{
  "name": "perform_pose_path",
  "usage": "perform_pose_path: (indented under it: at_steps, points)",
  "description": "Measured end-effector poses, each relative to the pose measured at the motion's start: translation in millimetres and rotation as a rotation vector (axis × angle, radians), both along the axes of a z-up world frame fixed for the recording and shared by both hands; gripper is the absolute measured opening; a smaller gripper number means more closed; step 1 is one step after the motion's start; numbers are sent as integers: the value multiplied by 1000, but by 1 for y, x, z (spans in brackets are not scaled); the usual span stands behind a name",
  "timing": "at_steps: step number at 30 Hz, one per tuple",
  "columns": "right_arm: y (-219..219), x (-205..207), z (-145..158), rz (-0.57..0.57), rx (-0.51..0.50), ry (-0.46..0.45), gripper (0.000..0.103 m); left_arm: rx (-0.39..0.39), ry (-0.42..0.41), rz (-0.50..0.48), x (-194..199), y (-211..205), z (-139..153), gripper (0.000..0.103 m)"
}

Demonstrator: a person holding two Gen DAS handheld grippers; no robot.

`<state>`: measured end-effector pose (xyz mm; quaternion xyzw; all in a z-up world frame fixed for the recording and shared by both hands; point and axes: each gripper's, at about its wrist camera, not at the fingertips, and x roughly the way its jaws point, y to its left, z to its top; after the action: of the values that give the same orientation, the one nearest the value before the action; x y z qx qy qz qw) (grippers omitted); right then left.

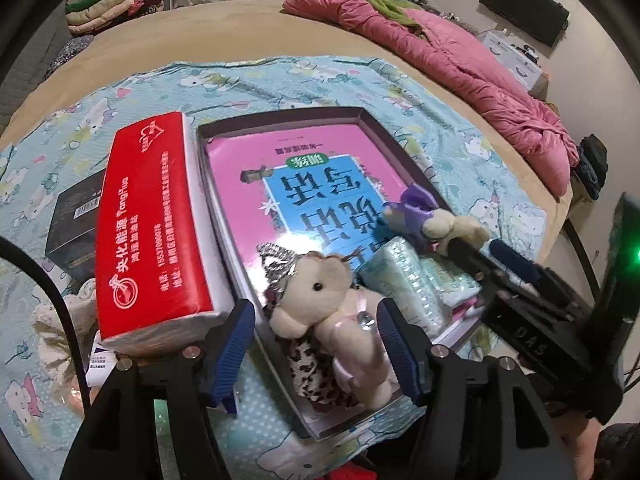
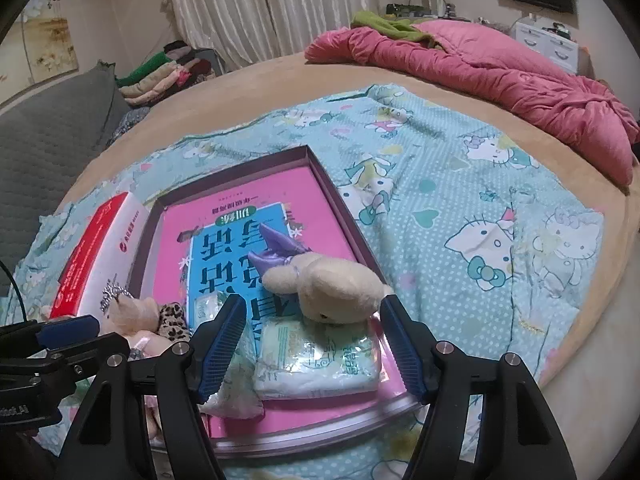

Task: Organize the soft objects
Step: 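Open both tools to release the beige bears onto the pink tray, then withdraw both open tools from the tray toward the items beside it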

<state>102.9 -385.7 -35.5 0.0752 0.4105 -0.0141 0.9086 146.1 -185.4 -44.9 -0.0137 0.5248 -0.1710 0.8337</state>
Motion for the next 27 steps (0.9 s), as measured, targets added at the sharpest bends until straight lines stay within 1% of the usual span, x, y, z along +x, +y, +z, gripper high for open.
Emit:
perform_pose_path:
  at_steps: [4,7,14,18,21,27]
  points:
    - [2,-2,7,1,2,-22,71,-9,5,4,-3,5,-2,64]
    - [4,-3,10,6,-2,-33,72,-28,3,8,-3,9,-1,67]
    - [6,-6,16,2,-4,-51,73,-55,-25,5,-5,10,13,75]
    - [7,-9,20,-2,-7,-57,74,-65,-44,3,-9,11,21,78]
    - [10,-11,25,-4,-12,-61,75,-66,-63,4,-13,13,30,81]
    - [16,-17,34,-7,-16,-71,75,-41,-110,-3,-25,16,48,86]
